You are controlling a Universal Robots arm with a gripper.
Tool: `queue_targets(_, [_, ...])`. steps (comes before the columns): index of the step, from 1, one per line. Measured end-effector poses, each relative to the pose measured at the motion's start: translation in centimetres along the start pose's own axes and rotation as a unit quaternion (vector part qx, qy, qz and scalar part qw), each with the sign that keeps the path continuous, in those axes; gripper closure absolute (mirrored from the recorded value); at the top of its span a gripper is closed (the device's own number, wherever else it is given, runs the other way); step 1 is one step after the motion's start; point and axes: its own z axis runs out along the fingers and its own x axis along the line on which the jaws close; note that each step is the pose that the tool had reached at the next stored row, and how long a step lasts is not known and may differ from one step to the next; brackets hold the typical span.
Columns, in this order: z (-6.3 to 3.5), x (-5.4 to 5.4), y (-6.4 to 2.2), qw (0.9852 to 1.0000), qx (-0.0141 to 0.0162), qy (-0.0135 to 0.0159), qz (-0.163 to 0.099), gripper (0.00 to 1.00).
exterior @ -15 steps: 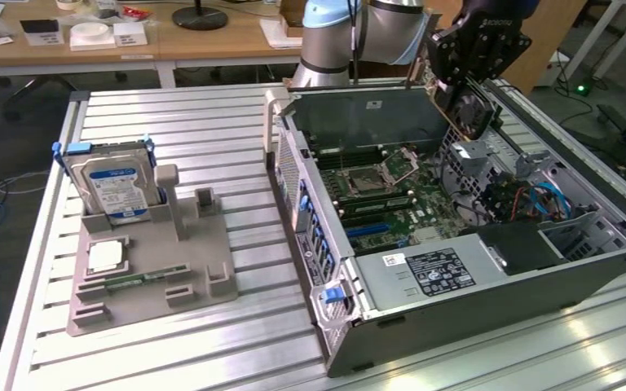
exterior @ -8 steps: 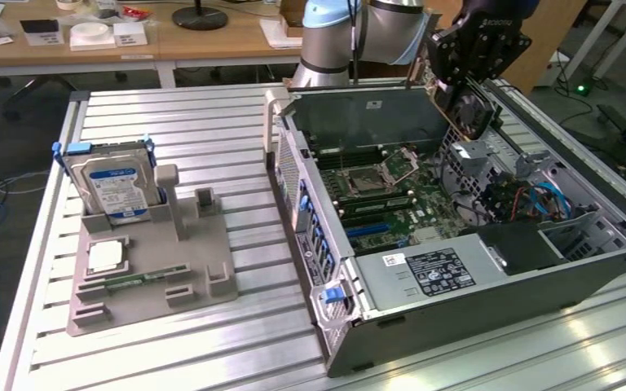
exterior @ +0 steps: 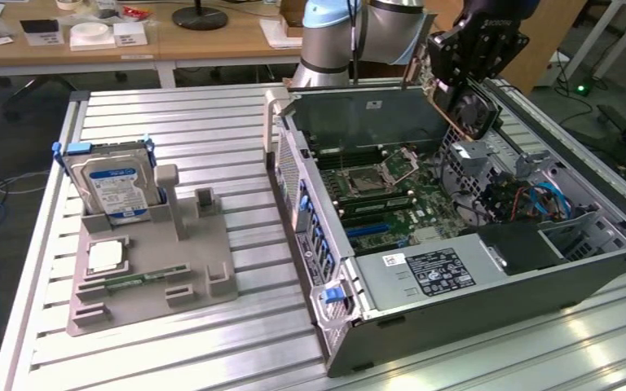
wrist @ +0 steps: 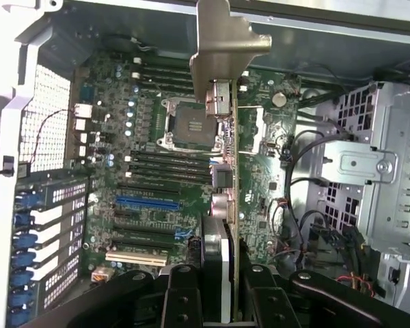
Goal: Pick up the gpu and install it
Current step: 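Insert the gpu into the slot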
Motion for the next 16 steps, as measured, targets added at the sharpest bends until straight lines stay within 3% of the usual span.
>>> queue_targets(8, [0.00, 0.08, -0.08, 0.9991, -0.0002, 0.0010, -0.042, 0.72])
queue_targets(16, [0.00, 0.08, -0.12, 0.9964, -0.0004, 0.0020, -0.084, 0.72])
